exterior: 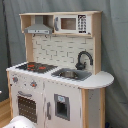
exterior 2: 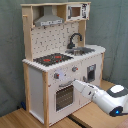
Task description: Play with the kitchen
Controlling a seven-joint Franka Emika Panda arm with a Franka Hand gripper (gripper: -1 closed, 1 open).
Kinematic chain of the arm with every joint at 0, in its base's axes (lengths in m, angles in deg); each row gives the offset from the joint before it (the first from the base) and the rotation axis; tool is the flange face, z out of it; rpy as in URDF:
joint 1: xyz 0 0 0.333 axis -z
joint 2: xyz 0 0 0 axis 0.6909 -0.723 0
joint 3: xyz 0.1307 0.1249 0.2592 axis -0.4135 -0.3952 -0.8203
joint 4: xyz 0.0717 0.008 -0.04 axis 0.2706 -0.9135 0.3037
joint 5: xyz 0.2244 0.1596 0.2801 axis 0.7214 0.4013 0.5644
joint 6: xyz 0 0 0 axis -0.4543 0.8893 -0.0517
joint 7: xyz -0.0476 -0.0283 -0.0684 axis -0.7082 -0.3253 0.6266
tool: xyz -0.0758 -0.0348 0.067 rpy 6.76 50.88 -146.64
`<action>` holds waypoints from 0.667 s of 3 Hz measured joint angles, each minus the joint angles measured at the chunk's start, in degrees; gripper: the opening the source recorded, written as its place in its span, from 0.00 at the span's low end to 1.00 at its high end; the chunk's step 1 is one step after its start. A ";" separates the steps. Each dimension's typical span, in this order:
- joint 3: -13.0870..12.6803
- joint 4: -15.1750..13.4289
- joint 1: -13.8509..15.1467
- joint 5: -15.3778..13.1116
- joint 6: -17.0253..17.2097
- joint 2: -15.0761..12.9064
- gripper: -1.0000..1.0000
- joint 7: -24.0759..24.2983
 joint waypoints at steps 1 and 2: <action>0.00 -1.70 -1.29 0.13 0.41 0.03 1.00 5.80; 0.01 -3.85 -2.98 0.13 1.79 0.03 1.00 11.38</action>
